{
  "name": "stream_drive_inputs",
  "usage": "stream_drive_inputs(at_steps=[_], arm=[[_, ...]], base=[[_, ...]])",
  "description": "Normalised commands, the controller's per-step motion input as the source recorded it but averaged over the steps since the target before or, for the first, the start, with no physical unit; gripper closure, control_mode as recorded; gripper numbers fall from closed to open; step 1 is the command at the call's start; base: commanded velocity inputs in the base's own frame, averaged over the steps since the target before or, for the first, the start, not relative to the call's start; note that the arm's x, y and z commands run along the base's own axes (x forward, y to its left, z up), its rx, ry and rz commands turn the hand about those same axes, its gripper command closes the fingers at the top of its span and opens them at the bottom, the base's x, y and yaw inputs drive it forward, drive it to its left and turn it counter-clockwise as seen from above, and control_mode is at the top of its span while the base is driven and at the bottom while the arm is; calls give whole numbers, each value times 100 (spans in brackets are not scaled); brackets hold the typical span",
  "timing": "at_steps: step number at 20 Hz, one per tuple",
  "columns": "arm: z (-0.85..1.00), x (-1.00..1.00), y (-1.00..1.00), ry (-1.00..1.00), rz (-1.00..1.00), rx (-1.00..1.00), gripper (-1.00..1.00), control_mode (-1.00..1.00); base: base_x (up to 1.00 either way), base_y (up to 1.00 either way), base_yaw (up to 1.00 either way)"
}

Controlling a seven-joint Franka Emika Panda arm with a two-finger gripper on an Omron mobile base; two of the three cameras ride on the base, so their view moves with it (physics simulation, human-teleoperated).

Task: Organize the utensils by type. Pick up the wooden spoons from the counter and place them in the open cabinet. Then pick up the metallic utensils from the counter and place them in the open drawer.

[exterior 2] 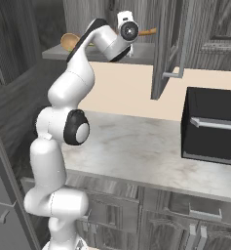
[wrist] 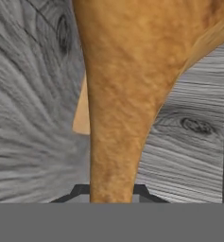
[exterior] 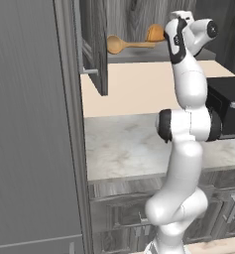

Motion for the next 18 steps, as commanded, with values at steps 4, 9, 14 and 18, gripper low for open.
stream_drive_inputs(at_steps=[4,9,14,18], arm=[[0,28,-12,4,-1,0,100,-100],[-7,14,-2,8,-6,-2,100,-100],[-17,13,2,7,-9,-5,100,-100],[-24,17,9,6,-10,-2,-100,-100]], base=[[0,0,0],[0,0,0],[0,0,0],[0,0,0]])
